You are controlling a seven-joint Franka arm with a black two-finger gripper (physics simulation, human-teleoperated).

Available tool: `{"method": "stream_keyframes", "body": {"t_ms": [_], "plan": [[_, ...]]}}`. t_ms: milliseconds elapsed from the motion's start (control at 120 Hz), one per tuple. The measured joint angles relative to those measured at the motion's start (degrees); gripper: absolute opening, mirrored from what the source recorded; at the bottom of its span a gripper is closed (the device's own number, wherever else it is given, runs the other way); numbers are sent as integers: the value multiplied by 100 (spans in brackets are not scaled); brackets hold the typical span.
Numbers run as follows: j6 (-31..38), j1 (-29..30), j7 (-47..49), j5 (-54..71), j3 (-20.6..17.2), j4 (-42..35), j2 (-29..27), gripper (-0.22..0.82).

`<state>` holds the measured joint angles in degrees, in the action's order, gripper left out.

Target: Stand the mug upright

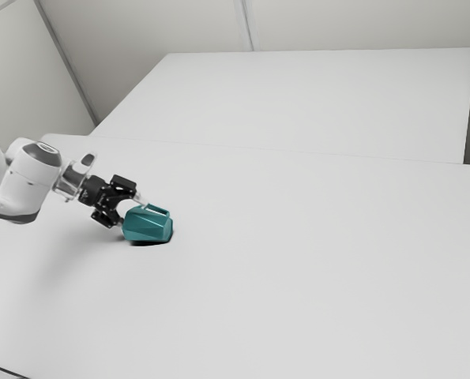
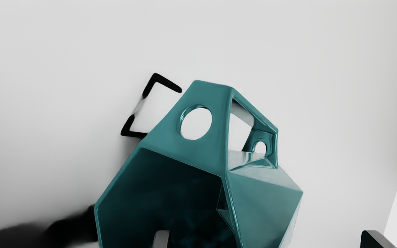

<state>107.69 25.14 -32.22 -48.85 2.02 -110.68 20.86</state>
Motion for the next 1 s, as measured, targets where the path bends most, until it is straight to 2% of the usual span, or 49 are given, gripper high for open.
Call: {"method": "stream_keyframes", "body": {"t_ms": [250,742,1000], "plan": [[54,0,-366,-463,-9,-15,102,58],[78,6,-790,-533,-8,-36,100,5],[107,-33,-882,-514,-11,-19,42,-10]]}}
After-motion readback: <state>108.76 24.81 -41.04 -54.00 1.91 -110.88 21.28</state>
